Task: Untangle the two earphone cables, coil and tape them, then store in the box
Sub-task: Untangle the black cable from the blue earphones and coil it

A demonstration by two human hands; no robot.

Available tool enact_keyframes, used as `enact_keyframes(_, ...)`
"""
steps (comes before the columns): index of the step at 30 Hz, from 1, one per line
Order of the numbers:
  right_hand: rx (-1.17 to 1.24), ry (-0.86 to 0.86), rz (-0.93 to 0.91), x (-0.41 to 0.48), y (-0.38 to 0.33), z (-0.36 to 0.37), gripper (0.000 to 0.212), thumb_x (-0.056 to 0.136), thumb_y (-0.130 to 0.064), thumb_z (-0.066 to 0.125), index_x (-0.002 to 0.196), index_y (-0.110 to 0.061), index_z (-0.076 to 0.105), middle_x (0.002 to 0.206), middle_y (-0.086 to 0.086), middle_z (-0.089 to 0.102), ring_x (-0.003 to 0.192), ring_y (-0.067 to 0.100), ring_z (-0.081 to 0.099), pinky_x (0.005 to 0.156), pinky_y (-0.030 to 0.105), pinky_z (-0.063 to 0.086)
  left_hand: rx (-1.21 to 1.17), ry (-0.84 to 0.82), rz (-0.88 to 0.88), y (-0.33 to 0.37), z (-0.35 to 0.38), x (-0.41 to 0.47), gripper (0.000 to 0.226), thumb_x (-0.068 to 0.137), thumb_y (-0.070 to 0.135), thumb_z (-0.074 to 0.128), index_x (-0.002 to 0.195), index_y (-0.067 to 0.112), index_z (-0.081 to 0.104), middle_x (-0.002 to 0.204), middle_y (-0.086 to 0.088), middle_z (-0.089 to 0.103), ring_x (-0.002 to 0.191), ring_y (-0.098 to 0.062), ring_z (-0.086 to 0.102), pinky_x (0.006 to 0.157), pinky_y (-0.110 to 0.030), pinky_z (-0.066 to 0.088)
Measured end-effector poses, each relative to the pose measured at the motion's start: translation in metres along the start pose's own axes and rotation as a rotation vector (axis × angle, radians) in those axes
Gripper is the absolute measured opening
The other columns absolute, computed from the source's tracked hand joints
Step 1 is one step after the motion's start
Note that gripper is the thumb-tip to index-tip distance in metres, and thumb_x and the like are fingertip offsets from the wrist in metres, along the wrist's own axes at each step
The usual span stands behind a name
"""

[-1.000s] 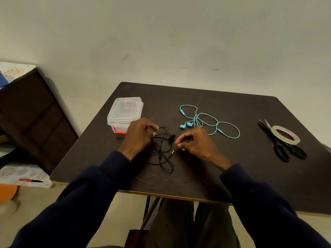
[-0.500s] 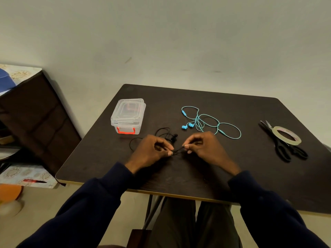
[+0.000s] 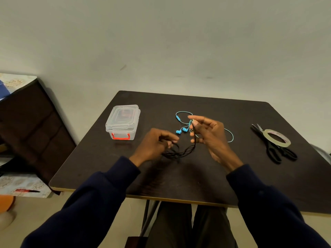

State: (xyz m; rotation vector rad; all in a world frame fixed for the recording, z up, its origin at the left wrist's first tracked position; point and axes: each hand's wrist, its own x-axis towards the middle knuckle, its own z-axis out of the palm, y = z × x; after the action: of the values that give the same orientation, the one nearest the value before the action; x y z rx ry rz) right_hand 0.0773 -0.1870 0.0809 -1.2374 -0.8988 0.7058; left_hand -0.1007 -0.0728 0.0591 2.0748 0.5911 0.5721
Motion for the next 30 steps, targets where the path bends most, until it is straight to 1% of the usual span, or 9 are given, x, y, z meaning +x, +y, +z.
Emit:
enact_keyframes(4,-0.108,-0.003,-0.110,0.004,-0.007,0.013,0.022,0.090,-0.010,0.071,0.110,0.000,0.070,0.083,0.013,0.074,0.057,0.015,0.062,0.051,0.023,0.049,-0.404,0.123,-0.079,0.013,-0.006,-0.001,0.017,0.099,0.007,0.058,0.107,0.005,0.073,0.098,-0.017,0.076,0.086,-0.024,0.073,0.082,-0.031,0.060)
enact_keyframes(8,-0.217,-0.097,-0.157,0.006,-0.013,0.017,0.013,0.086,-0.010,0.075,0.095,-0.001,0.074,0.081,0.011,0.077,0.064,0.012,0.067,0.057,0.020,0.050,-0.576,0.042,-0.151,0.027,-0.009,-0.009,0.031,0.101,0.027,0.056,0.108,0.001,0.072,0.098,-0.020,0.076,0.088,-0.029,0.074,0.081,-0.031,0.061)
enact_keyframes(12,-0.402,-0.249,-0.178,0.009,-0.010,0.015,0.014,0.088,0.000,0.070,0.099,-0.003,0.077,0.092,0.010,0.077,0.079,0.015,0.072,0.069,0.021,0.056,-0.662,0.004,-0.261,0.027,-0.011,-0.009,0.042,0.099,0.037,0.058,0.106,-0.002,0.073,0.098,-0.025,0.075,0.088,-0.032,0.074,0.076,-0.030,0.062)
enact_keyframes(14,-0.448,-0.288,-0.196,0.007,-0.006,0.016,0.015,0.086,0.004,0.070,0.097,-0.004,0.078,0.094,0.009,0.077,0.084,0.018,0.073,0.074,0.025,0.057,-0.694,-0.037,-0.313,0.025,-0.013,-0.009,0.044,0.097,0.038,0.060,0.105,-0.004,0.073,0.098,-0.026,0.074,0.086,-0.031,0.075,0.073,-0.028,0.062)
enact_keyframes(16,-0.437,-0.268,-0.191,0.003,-0.004,0.017,0.012,0.081,0.004,0.076,0.091,-0.003,0.077,0.089,0.010,0.076,0.081,0.019,0.073,0.076,0.028,0.059,-0.685,-0.092,-0.346,0.024,-0.015,-0.010,0.039,0.095,0.034,0.063,0.101,-0.003,0.074,0.095,-0.024,0.075,0.081,-0.028,0.075,0.069,-0.025,0.061)
enact_keyframes(20,-0.380,-0.250,-0.101,0.004,-0.005,0.019,0.016,0.076,0.000,0.082,0.089,0.000,0.073,0.083,0.015,0.074,0.068,0.019,0.072,0.068,0.034,0.062,-0.607,-0.115,-0.341,0.021,-0.022,-0.009,0.020,0.092,0.018,0.068,0.095,0.000,0.075,0.081,-0.015,0.075,0.069,-0.019,0.074,0.060,-0.020,0.058)
enact_keyframes(22,-0.379,-0.264,-0.076,0.007,-0.004,0.016,0.017,0.077,0.000,0.081,0.091,0.002,0.072,0.080,0.012,0.073,0.069,0.020,0.071,0.064,0.031,0.061,-0.601,-0.084,-0.332,0.020,-0.027,-0.009,0.016,0.092,0.015,0.066,0.094,0.001,0.075,0.078,-0.011,0.074,0.067,-0.016,0.073,0.059,-0.019,0.058)
enact_keyframes(25,-0.378,-0.274,-0.031,0.007,0.000,0.005,0.016,0.080,0.001,0.078,0.095,0.002,0.073,0.075,0.010,0.072,0.066,0.020,0.070,0.067,0.029,0.061,-0.697,-0.022,-0.317,0.014,-0.040,-0.009,0.019,0.096,0.018,0.061,0.097,0.002,0.071,0.082,-0.011,0.073,0.069,-0.018,0.073,0.062,-0.021,0.059)
enact_keyframes(30,-0.452,-0.254,-0.052,0.006,0.004,-0.010,0.019,0.080,0.001,0.078,0.098,0.004,0.075,0.082,0.013,0.075,0.070,0.013,0.071,0.068,0.019,0.057,-0.941,0.033,-0.304,0.001,-0.061,-0.012,0.015,0.101,0.019,0.054,0.094,0.008,0.062,0.087,-0.010,0.072,0.077,-0.022,0.071,0.066,-0.026,0.060)
